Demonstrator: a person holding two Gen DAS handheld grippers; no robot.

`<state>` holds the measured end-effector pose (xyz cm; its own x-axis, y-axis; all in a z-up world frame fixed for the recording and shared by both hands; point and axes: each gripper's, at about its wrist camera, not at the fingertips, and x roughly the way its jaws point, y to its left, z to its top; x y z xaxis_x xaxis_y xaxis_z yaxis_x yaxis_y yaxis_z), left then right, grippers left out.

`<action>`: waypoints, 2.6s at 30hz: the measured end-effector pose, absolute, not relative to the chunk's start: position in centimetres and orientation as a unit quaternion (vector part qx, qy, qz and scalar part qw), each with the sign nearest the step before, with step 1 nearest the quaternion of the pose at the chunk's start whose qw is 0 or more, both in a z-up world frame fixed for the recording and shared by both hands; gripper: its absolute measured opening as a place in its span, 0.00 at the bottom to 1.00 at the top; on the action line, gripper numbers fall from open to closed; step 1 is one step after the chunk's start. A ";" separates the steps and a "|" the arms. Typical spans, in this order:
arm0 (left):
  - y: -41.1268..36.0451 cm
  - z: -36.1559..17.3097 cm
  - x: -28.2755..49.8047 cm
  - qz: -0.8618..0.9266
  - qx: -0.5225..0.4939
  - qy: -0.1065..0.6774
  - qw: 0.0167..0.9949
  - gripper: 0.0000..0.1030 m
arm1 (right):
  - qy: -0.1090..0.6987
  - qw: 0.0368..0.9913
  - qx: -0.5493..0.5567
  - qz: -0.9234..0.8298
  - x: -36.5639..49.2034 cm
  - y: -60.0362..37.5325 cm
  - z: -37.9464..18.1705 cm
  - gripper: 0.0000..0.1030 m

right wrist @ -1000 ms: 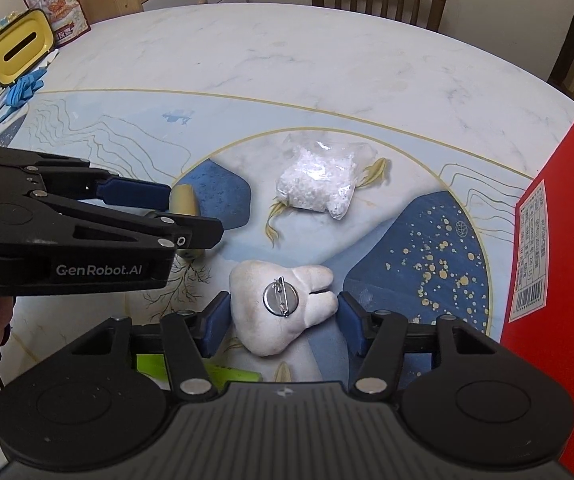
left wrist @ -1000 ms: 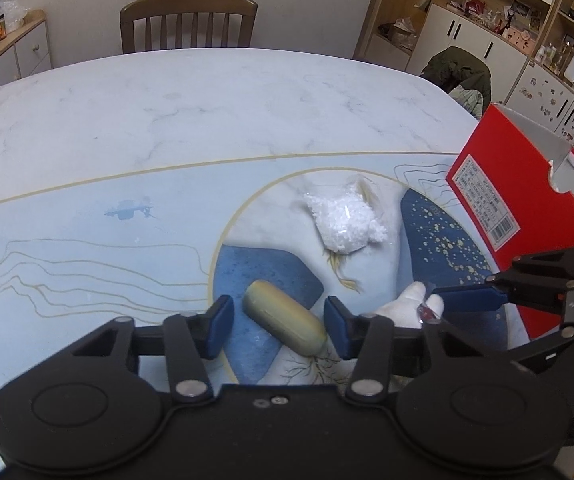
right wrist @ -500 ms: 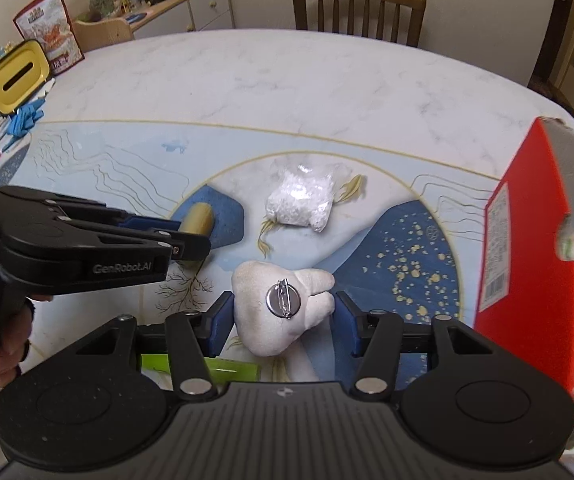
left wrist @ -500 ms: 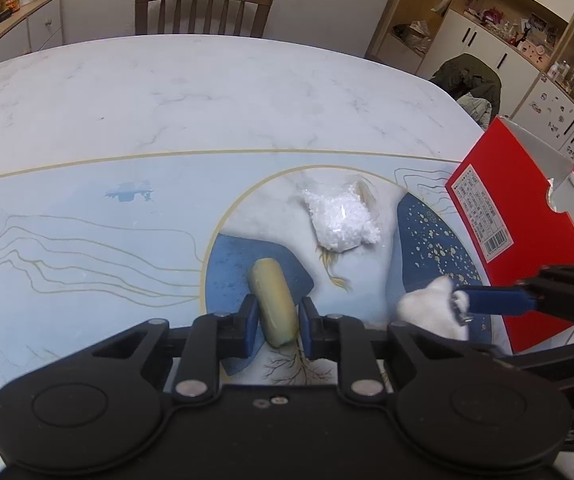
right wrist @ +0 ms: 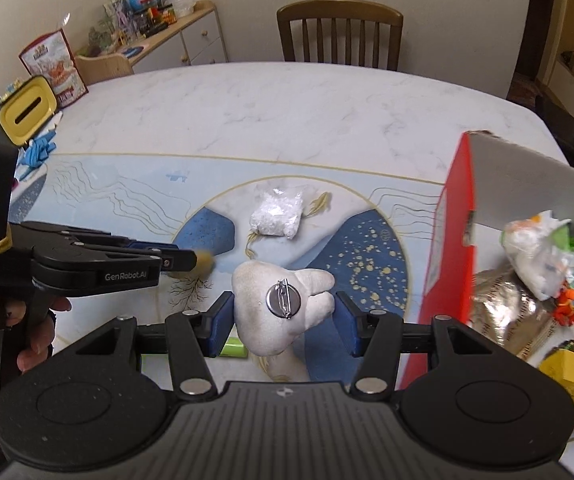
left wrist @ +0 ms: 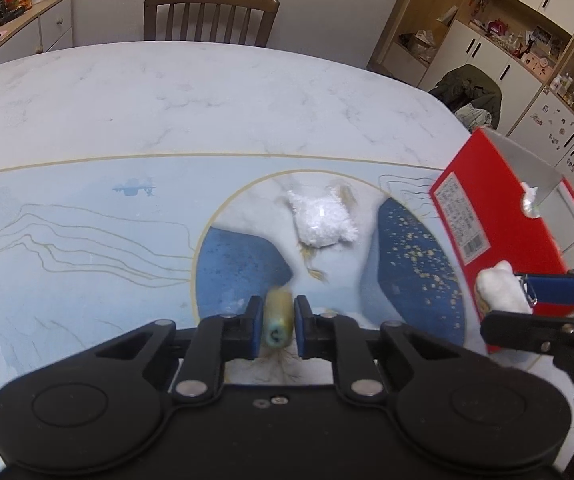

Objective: Organize objects
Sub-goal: 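Grasp yellow roller with left tool while right tool grasps white plush tooth, then carry yellow roller with left tool while right tool carries plush tooth into box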

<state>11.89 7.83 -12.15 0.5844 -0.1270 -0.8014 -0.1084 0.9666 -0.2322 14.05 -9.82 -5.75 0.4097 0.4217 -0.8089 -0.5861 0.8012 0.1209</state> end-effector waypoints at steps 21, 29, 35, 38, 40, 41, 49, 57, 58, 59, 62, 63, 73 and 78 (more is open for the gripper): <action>-0.2 -5.3 9.9 -0.021 -0.135 0.425 0.895 0.13 | 0.424 0.850 -0.075 0.303 13.8 -21.6 -1.4 0.51; -4.9 -2.3 10.8 -0.045 -0.132 0.408 0.902 0.13 | 0.414 0.860 -0.067 0.290 15.2 -26.8 -0.7 0.51; -8.5 -1.7 12.2 -0.062 -0.122 0.407 0.903 0.13 | 0.410 0.867 -0.066 0.277 16.4 -30.1 -0.8 0.51; -10.3 -1.7 13.1 -0.071 -0.114 0.409 0.903 0.13 | 0.408 0.869 -0.067 0.270 17.1 -31.7 -0.9 0.51; -11.5 -1.7 13.7 -0.079 -0.107 0.409 0.903 0.13 | 0.408 0.872 -0.070 0.263 17.7 -32.6 -1.0 0.51; -12.2 -1.7 14.0 -0.084 -0.103 0.408 0.903 0.13 | 0.407 0.873 -0.074 0.258 18.0 -33.1 -1.1 0.51; -16.4 -2.2 16.9 -0.113 -0.088 0.418 0.897 0.13 | 0.410 0.877 -0.094 0.232 20.9 -35.6 -2.2 0.51; -19.2 -4.7 19.7 -0.141 -0.094 0.460 0.872 0.13 | 0.417 0.871 -0.113 0.233 23.6 -36.0 -3.8 0.51; -19.4 -5.1 20.0 -0.143 -0.094 0.464 0.869 0.13 | 0.419 0.870 -0.116 0.234 23.9 -35.9 -4.1 0.51; -19.6 -5.5 20.3 -0.143 -0.092 0.467 0.868 0.13 | 0.421 0.868 -0.120 0.234 24.1 -35.7 -4.4 0.51; -20.4 -6.6 21.1 -0.146 -0.087 0.477 0.862 0.13 | 0.429 0.863 -0.127 0.235 24.9 -35.4 -5.3 0.51; -20.5 -6.9 21.4 -0.146 -0.086 0.480 0.860 0.13 | 0.433 0.860 -0.131 0.236 25.1 -35.2 -5.7 0.51; -21.3 -9.8 23.5 -0.143 -0.077 0.508 0.846 0.13 | 0.453 0.840 -0.160 0.252 26.4 -33.9 -8.4 0.51; -21.3 -11.0 24.1 -0.141 -0.080 0.521 0.838 0.13 | 0.461 0.831 -0.167 0.263 26.7 -33.4 -9.3 0.51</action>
<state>24.09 -21.27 -10.99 0.4161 -0.3206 -0.8510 0.1533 0.9471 -0.2818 26.67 -33.35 -9.28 0.4375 0.2828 -0.8536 -0.5902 0.8065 -0.0353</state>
